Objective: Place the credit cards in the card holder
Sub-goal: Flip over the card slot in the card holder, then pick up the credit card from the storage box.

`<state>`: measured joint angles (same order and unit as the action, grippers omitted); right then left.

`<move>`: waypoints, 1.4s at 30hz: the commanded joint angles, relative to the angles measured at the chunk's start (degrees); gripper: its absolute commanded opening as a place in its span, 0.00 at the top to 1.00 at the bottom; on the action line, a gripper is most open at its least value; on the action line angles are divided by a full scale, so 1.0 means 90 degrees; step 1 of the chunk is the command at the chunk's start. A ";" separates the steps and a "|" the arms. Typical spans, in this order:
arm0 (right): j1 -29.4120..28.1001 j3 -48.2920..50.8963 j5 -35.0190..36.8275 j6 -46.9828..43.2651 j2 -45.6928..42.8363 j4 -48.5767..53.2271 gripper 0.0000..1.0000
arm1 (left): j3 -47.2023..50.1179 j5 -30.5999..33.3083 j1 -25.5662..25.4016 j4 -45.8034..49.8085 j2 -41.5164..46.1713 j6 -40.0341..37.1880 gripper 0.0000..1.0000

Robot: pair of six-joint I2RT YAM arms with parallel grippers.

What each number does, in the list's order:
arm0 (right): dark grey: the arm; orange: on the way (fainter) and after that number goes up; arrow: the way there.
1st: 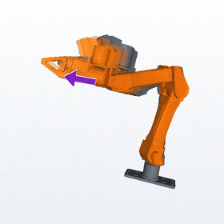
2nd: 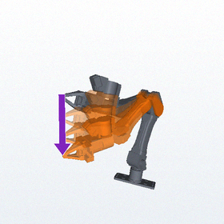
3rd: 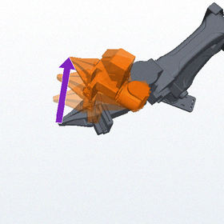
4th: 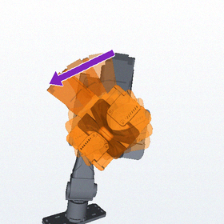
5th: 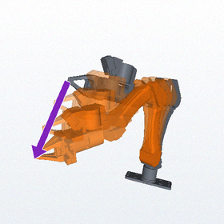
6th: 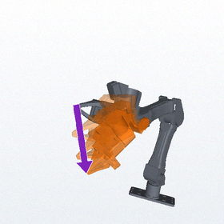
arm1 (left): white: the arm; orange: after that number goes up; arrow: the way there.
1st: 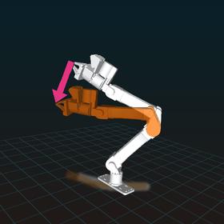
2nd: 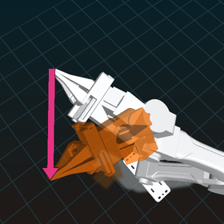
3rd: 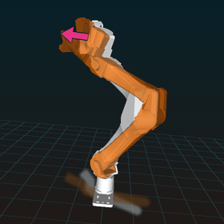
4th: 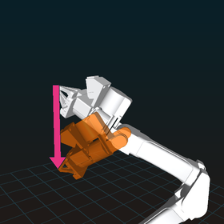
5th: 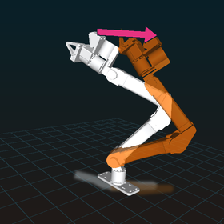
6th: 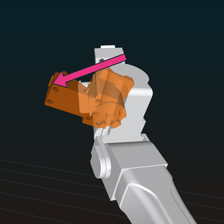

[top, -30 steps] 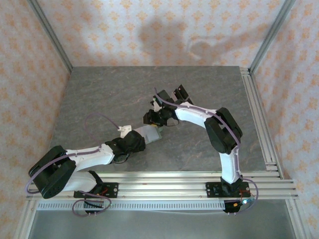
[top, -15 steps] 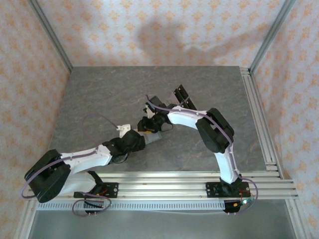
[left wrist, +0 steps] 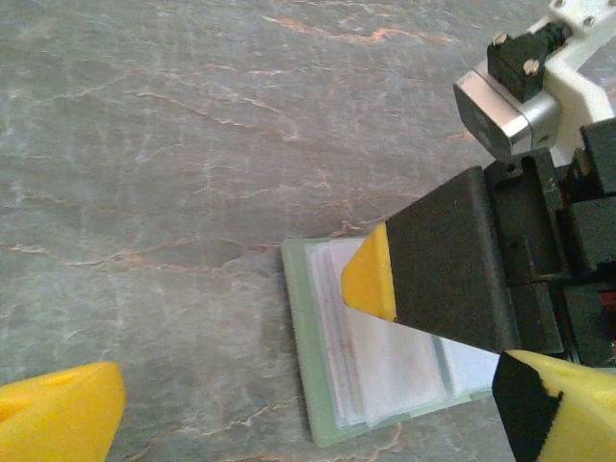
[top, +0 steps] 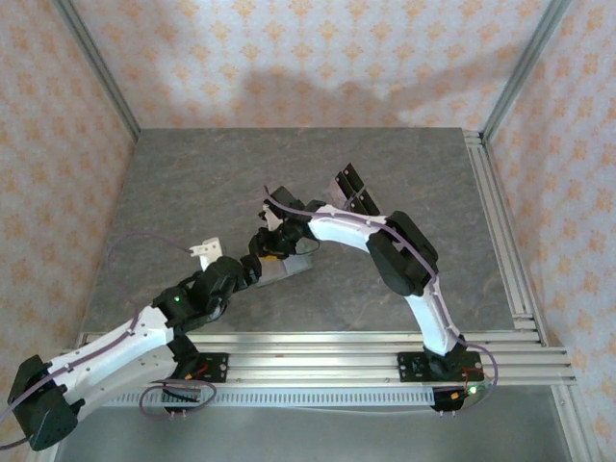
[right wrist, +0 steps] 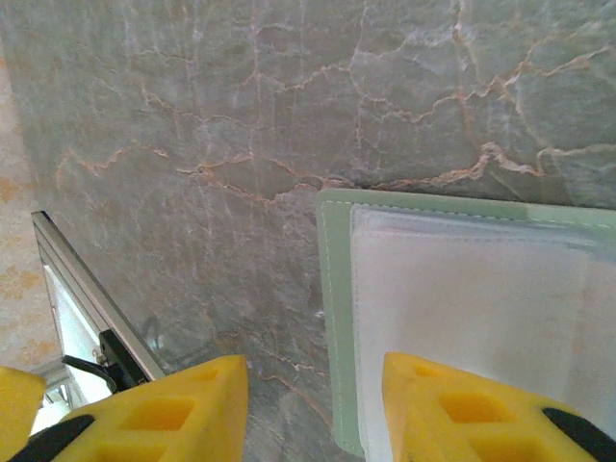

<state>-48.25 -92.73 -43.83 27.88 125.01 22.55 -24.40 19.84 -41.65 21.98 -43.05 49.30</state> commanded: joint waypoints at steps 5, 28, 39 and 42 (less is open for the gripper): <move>-0.0020 -0.0343 -0.0187 0.0007 0.0342 0.0400 0.59 | 0.0172 0.0412 -0.0004 0.0437 -0.0217 0.0359 0.00; 0.1946 -0.2391 0.4610 -0.2930 -0.0459 0.3845 0.64 | -0.1197 -0.0605 0.1239 -0.0351 -0.3405 -0.0440 0.00; 0.1972 -0.3912 0.5433 -0.3310 0.0870 0.4503 0.72 | -0.1536 -0.0805 0.1462 -0.0571 -0.4007 -0.0692 0.00; 0.1970 -0.4037 0.5456 -0.3312 0.1037 0.4545 0.72 | -0.1573 -0.0817 0.1478 -0.0574 -0.4052 -0.0719 0.00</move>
<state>-30.59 -126.43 1.91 -0.62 133.32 60.27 -36.95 12.34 -28.82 17.50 -79.15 44.21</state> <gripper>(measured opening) 0.278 0.998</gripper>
